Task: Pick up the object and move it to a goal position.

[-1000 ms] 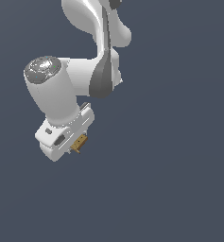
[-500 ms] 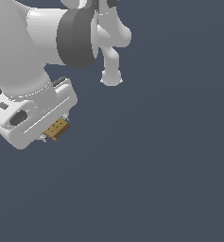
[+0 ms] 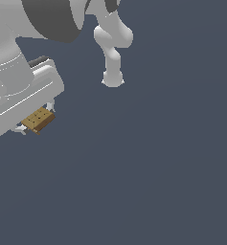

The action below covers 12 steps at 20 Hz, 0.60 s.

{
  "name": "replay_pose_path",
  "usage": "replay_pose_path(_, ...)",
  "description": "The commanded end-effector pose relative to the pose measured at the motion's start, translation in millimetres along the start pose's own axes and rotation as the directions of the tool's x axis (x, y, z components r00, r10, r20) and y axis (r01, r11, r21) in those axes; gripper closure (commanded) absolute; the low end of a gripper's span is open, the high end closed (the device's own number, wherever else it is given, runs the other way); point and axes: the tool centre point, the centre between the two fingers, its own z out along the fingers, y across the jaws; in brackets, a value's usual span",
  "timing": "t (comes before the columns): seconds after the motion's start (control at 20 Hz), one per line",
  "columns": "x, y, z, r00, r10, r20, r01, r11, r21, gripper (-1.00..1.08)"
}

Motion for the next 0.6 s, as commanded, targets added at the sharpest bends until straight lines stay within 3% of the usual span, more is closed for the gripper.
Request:
replay_pose_path(0.0, -2, 3, -8, 1.0, 0.0, 0.0, 0.0, 1.0, 0.0, 1.08)
replay_pose_path(0.55, -6, 7, -20, 1.0, 0.0, 0.0, 0.0, 1.0, 0.0, 1.08)
